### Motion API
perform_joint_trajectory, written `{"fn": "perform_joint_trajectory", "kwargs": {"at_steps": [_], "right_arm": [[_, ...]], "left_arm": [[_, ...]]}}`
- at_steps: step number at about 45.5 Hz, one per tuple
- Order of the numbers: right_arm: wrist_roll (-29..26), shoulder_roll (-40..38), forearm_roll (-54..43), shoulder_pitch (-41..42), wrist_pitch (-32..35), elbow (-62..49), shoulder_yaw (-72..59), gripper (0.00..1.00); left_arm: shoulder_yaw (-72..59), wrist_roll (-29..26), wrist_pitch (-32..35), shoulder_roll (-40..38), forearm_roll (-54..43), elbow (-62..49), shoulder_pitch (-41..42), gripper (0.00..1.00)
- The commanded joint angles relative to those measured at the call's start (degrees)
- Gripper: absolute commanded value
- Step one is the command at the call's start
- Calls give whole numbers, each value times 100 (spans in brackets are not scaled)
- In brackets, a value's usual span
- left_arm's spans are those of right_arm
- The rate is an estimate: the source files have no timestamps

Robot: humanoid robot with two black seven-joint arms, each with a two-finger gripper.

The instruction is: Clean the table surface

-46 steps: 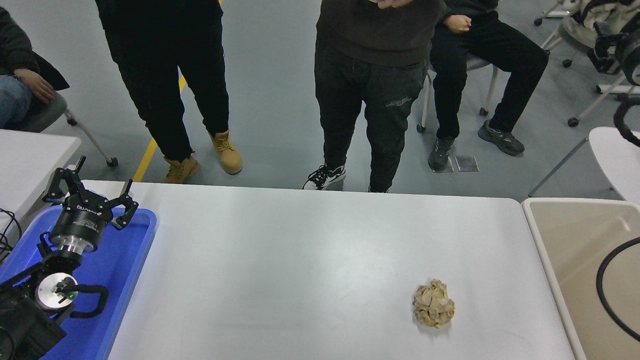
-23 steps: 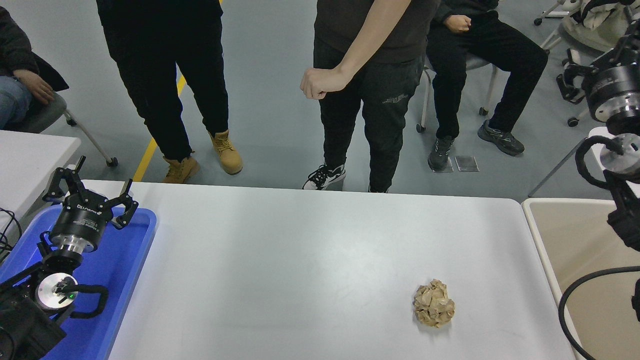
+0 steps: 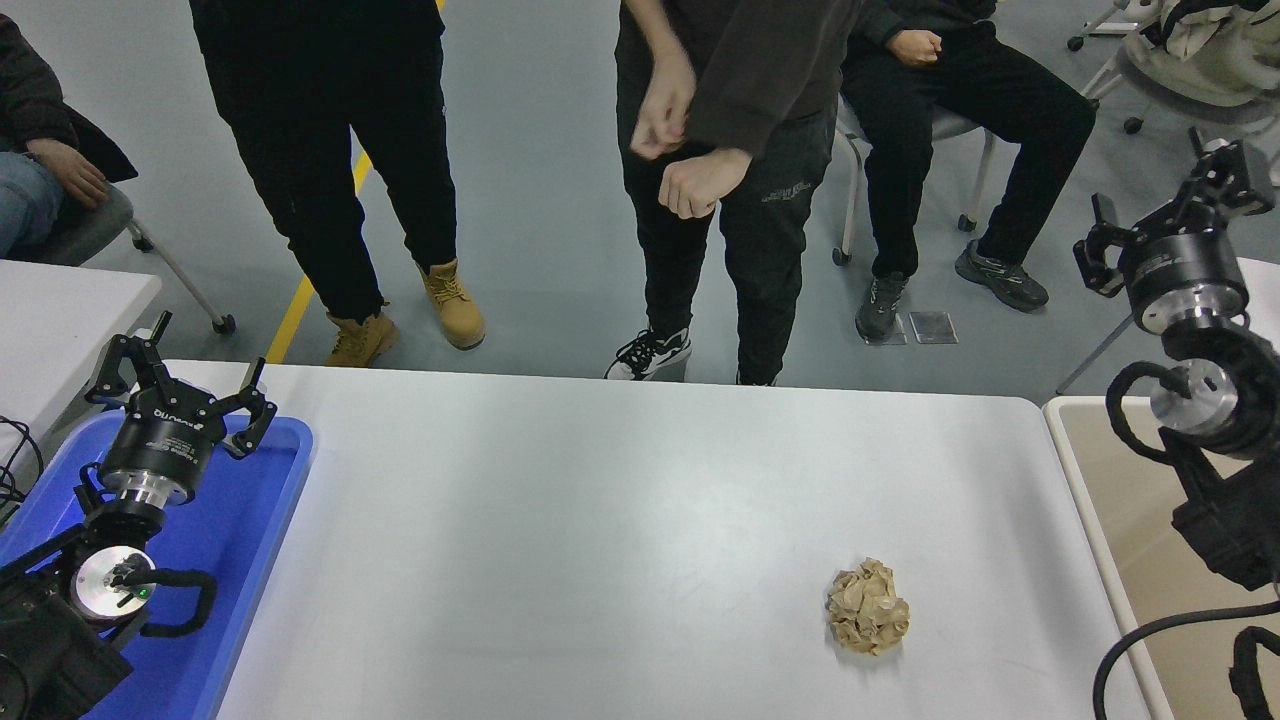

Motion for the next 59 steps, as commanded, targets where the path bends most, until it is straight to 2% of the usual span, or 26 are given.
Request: {"fn": "perform_joint_trajectory", "kwargs": {"at_steps": [1, 7, 21, 27, 35, 59], "right_arm": [[-356, 28, -48, -184, 16, -108, -437, 98], [-797, 29, -22, -184, -2, -81, -305, 98], [-744, 11, -5, -123, -10, -72, -190, 98], [-578, -15, 57, -114, -19, -81, -182, 98], [143, -7, 57, -114, -19, -90, -155, 99], [179, -15, 74, -70, -46, -142, -155, 99]], "left_arm": [[0, 0, 0, 0, 0, 0, 0, 100], [0, 0, 0, 0, 0, 0, 0, 100], [0, 0, 0, 0, 0, 0, 0, 100], [9, 0, 0, 0, 0, 0, 0, 100], [0, 0, 0, 0, 0, 0, 0, 100], [0, 0, 0, 0, 0, 0, 0, 100]]}}
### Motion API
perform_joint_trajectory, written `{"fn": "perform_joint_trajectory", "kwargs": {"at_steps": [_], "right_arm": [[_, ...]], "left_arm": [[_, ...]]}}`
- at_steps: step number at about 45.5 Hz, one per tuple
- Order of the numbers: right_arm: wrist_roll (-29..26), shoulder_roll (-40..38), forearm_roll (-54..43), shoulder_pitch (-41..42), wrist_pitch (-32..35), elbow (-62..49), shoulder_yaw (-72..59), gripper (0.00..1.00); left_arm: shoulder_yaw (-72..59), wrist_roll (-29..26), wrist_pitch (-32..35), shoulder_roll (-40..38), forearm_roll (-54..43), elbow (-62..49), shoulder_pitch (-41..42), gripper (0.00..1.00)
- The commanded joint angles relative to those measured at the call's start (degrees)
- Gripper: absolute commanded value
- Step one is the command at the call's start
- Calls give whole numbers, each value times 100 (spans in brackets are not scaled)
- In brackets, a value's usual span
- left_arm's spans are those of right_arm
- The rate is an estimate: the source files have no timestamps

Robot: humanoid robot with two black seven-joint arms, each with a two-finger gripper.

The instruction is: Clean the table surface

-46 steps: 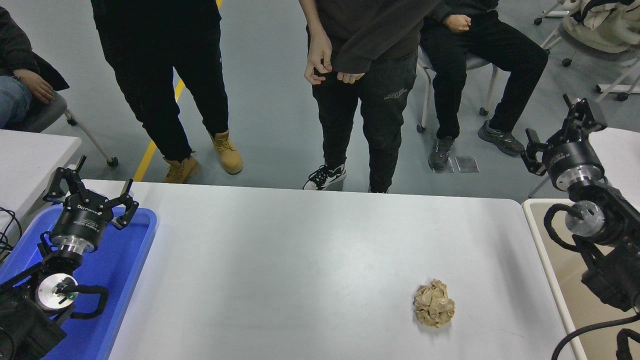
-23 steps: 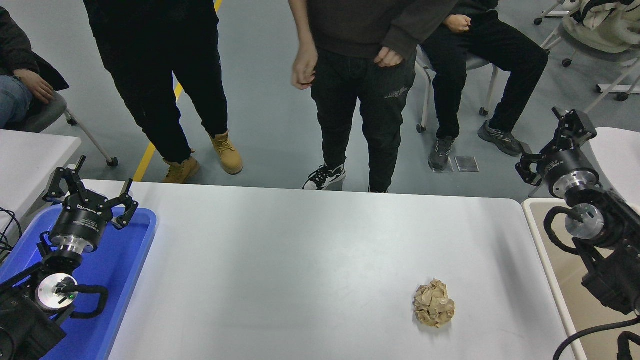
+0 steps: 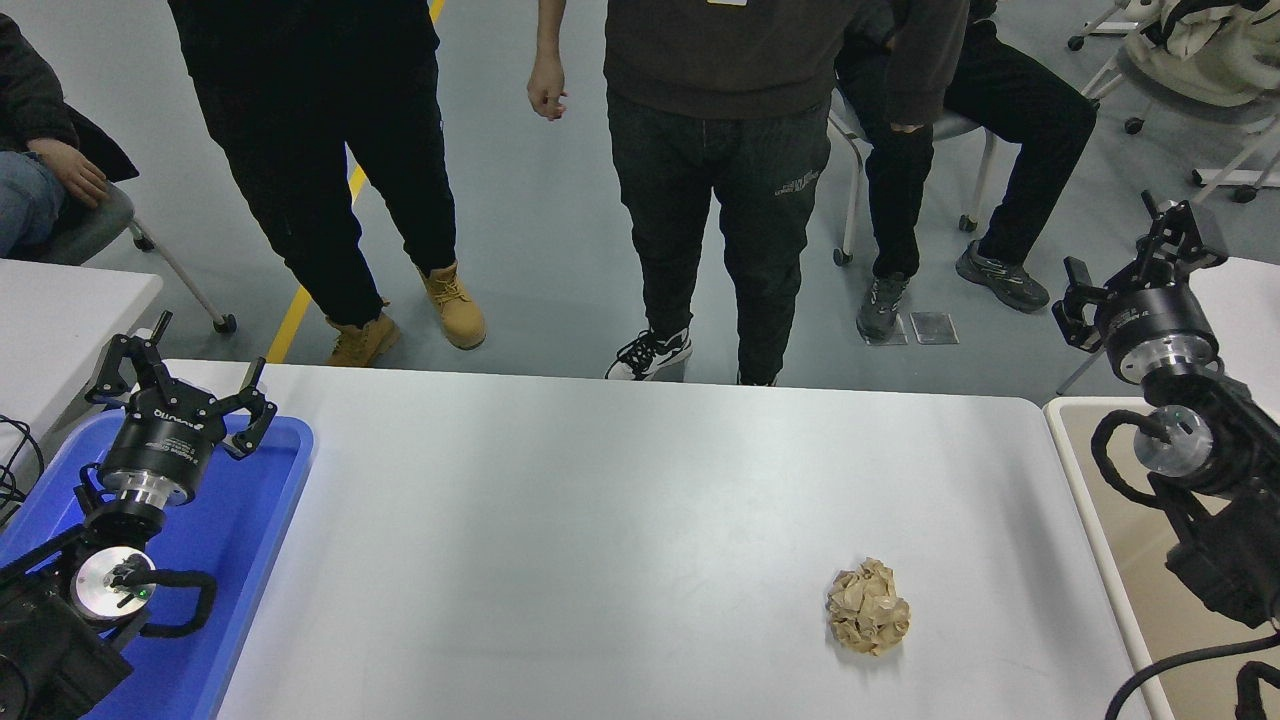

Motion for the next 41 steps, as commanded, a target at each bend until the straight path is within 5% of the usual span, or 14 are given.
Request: {"fn": "perform_joint_trajectory", "kwargs": {"at_steps": [1, 41], "right_arm": [[49, -16, 14, 58, -7, -29, -1, 99], [31, -271, 603, 93, 72, -91, -784, 99]], "left_arm": [[-1, 0, 0, 0, 0, 0, 0, 100], [-1, 0, 0, 0, 0, 0, 0, 100]]}}
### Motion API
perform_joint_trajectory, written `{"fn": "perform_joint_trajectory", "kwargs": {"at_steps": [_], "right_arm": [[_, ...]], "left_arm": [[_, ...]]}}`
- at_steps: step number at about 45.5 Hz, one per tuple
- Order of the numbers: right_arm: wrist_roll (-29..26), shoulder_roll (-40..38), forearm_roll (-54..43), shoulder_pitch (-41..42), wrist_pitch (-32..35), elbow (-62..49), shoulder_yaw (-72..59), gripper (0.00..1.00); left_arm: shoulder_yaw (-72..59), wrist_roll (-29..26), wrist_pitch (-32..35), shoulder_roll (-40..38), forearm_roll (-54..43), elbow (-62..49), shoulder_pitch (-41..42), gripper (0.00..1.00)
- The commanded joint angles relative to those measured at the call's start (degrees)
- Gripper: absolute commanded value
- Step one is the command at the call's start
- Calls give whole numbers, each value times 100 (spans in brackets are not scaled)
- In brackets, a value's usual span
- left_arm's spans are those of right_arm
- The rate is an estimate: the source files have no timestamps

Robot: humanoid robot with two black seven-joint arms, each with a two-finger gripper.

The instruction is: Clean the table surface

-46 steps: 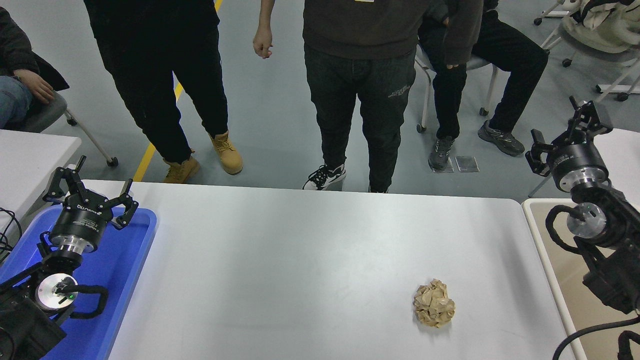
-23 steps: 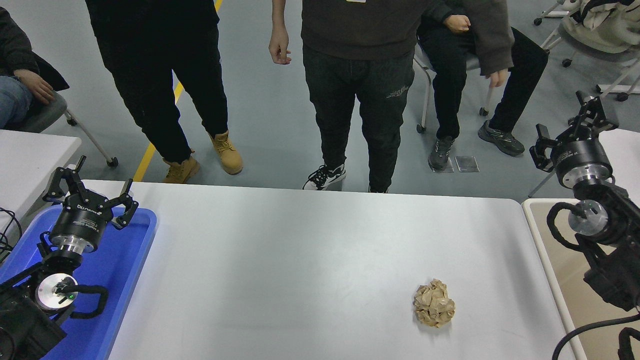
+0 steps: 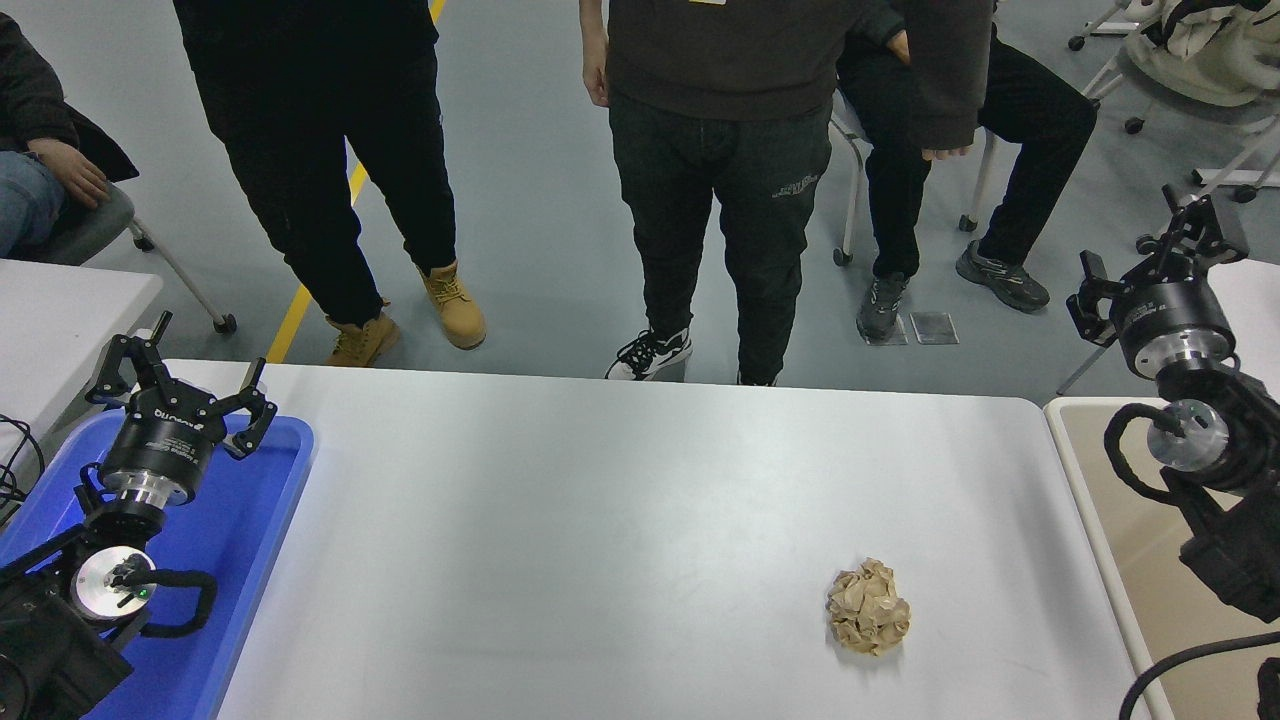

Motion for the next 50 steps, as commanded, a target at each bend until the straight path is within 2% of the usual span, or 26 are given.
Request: {"fn": "perform_joint_trajectory", "kwargs": {"at_steps": [1, 11, 15, 25, 38, 50], "right_arm": [[-2, -52, 48, -18, 25, 23, -174, 99], [-11, -69, -31, 34, 139, 5, -612, 99], [-11, -271, -49, 201, 201, 14, -1384, 99], [-11, -939, -172, 1238, 254, 49, -3960, 99], [7, -1063, -1296, 2451, 271, 93, -6667, 98], [33, -931, -2570, 3049, 306, 225, -8197, 99]], "left_arm": [[-3, 0, 0, 1, 0, 0, 0, 100], [-3, 0, 0, 1, 0, 0, 0, 100], [6, 0, 0, 1, 0, 0, 0, 100], [-3, 0, 0, 1, 0, 0, 0, 100], [-3, 0, 0, 1, 0, 0, 0, 100], [-3, 0, 0, 1, 0, 0, 0, 100]]}}
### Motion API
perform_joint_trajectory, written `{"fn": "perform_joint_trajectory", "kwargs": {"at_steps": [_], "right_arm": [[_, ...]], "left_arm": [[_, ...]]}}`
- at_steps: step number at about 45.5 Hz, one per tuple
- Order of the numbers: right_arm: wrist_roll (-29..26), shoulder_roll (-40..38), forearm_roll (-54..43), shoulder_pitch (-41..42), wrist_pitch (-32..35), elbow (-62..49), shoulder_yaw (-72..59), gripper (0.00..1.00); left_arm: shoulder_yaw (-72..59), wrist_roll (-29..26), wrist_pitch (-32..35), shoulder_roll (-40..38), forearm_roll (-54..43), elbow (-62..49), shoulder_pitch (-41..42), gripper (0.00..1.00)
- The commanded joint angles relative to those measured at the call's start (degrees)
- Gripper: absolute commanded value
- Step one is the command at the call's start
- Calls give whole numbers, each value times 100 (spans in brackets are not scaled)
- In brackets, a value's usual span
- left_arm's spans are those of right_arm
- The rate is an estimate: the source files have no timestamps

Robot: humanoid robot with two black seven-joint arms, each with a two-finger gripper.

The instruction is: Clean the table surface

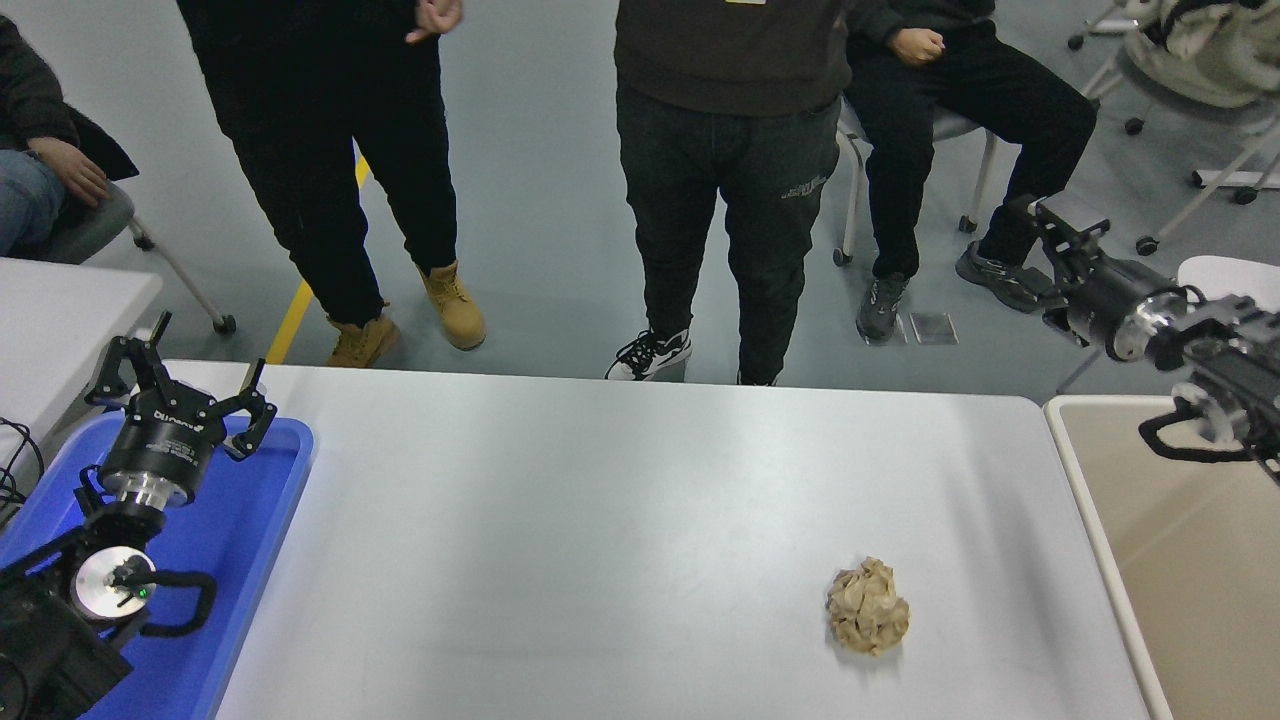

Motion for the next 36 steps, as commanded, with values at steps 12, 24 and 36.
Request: {"fn": "perform_joint_trajectory", "kwargs": {"at_steps": [12, 24, 36], "right_arm": [[98, 118, -2532, 1207, 672, 997, -2030, 99], [159, 610, -3456, 1787, 1015, 1622, -2645, 99], [221, 1497, -3869, 2112, 1059, 1631, -3823, 99]], "left_arm": [[-2, 0, 0, 0, 0, 0, 0, 100], [-2, 0, 0, 0, 0, 0, 0, 100], [-2, 0, 0, 0, 0, 0, 0, 100]]}}
